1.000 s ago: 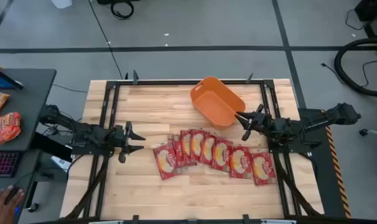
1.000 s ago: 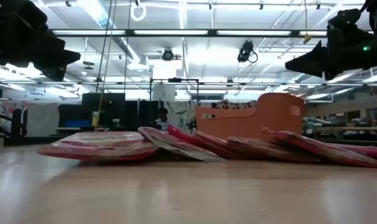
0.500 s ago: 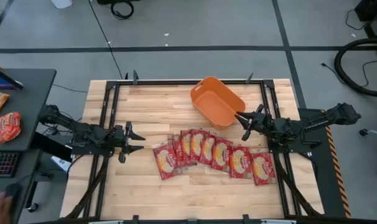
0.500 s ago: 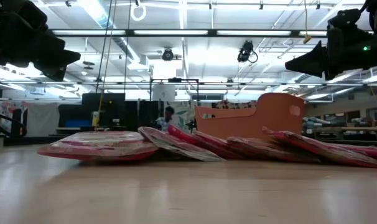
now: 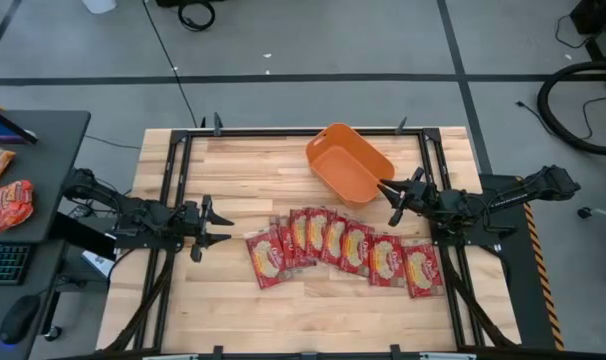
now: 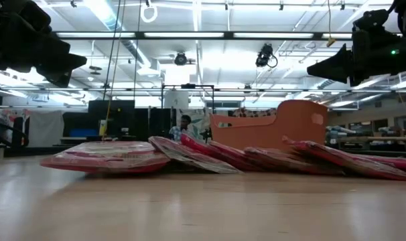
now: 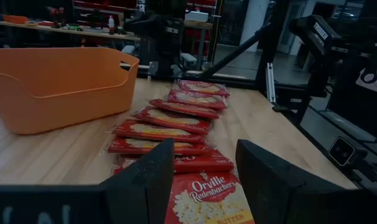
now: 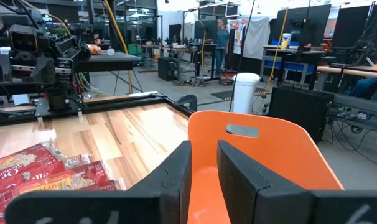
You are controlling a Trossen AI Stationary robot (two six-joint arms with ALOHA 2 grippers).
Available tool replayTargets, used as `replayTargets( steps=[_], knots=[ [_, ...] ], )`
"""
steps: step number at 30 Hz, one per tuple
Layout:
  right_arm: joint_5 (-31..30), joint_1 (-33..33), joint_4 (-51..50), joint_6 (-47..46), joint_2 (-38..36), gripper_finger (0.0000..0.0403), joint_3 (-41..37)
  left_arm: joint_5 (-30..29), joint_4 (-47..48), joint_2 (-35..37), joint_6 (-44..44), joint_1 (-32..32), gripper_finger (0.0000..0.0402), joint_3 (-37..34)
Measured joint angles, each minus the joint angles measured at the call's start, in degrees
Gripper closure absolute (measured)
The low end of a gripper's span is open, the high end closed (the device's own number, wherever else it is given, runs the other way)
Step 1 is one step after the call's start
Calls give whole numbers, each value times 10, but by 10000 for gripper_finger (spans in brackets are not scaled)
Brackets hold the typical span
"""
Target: Sort popcorn bags into baskets
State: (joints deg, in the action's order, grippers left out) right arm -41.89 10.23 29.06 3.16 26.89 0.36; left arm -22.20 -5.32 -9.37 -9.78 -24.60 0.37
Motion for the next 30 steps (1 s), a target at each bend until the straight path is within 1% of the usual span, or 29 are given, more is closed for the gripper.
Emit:
replayTargets(
  steps=[25,30],
  knots=[
    [0,0,0,0,0,321,0,0,0,0,0,0,225,0],
    [0,0,0,0,0,321,0,0,-58,0,0,0,225,0]
  ],
)
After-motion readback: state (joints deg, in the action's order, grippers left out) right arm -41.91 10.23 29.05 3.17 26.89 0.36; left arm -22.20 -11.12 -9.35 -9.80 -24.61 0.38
